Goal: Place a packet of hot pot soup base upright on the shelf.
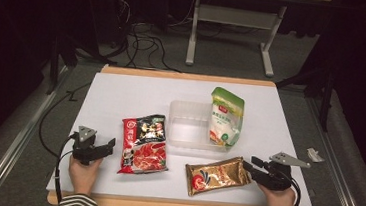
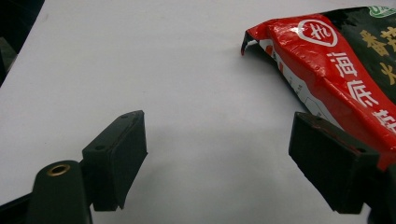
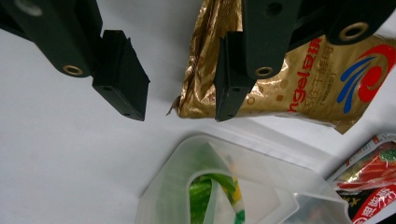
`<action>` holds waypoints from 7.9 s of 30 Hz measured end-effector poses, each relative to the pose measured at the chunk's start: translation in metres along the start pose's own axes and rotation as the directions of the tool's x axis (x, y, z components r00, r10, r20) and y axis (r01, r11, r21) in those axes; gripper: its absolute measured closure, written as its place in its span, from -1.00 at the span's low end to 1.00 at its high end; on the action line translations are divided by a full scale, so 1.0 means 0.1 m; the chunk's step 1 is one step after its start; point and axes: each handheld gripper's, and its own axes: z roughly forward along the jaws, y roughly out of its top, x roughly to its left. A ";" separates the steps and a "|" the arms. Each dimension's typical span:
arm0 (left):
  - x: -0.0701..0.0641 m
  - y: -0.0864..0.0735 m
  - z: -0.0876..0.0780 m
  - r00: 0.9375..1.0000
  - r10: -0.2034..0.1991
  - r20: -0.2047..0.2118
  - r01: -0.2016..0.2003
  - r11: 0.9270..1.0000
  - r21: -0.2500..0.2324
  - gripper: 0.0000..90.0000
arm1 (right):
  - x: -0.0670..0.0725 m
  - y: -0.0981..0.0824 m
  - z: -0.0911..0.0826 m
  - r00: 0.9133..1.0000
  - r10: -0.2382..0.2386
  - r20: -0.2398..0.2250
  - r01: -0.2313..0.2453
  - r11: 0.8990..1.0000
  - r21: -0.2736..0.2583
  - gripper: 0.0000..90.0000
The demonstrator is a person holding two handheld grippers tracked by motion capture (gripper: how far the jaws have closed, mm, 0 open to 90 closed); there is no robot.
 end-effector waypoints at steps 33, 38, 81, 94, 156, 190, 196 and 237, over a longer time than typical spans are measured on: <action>-0.01 0.00 0.00 1.000 0.010 -0.012 -0.010 1.000 0.000 -0.56 | 0.05 -0.19 0.25 0.999 0.011 -0.034 -0.007 0.994 0.111 0.55; -0.01 0.00 0.00 1.000 0.011 -0.012 -0.011 1.000 0.002 -0.56 | 0.07 -0.18 0.26 0.999 -0.010 -0.041 0.015 0.992 0.123 0.77; -0.01 0.00 -0.01 1.000 0.002 -0.013 -0.002 1.000 -0.007 -0.58 | 0.06 0.14 0.05 0.990 -0.025 -0.141 0.027 1.000 0.011 1.00; -0.01 0.00 0.00 1.000 0.000 -0.008 0.000 1.000 0.003 -0.58 | 0.06 0.29 -0.10 0.982 -0.037 -0.187 0.031 0.999 -0.031 1.00; 0.00 0.00 0.01 1.000 -0.003 0.000 0.003 1.000 0.005 -0.59 | 0.33 1.52 -0.45 0.921 -0.091 -0.379 0.025 0.984 -0.174 1.00; 0.01 0.00 -0.01 1.000 -0.005 0.008 0.005 1.000 -0.006 -0.59 | 0.39 1.84 0.17 0.965 -0.015 -0.261 -0.017 0.993 -0.118 1.00; 0.01 0.00 -0.01 1.000 -0.008 0.005 0.008 1.000 -0.009 -0.59 | 0.41 1.84 0.26 0.968 -0.011 -0.250 -0.016 0.994 -0.106 1.00; 0.00 0.00 0.00 1.000 0.000 0.000 0.000 1.000 0.006 -0.57 | 0.34 1.89 0.58 0.989 -0.077 -0.128 0.068 0.995 -0.068 0.99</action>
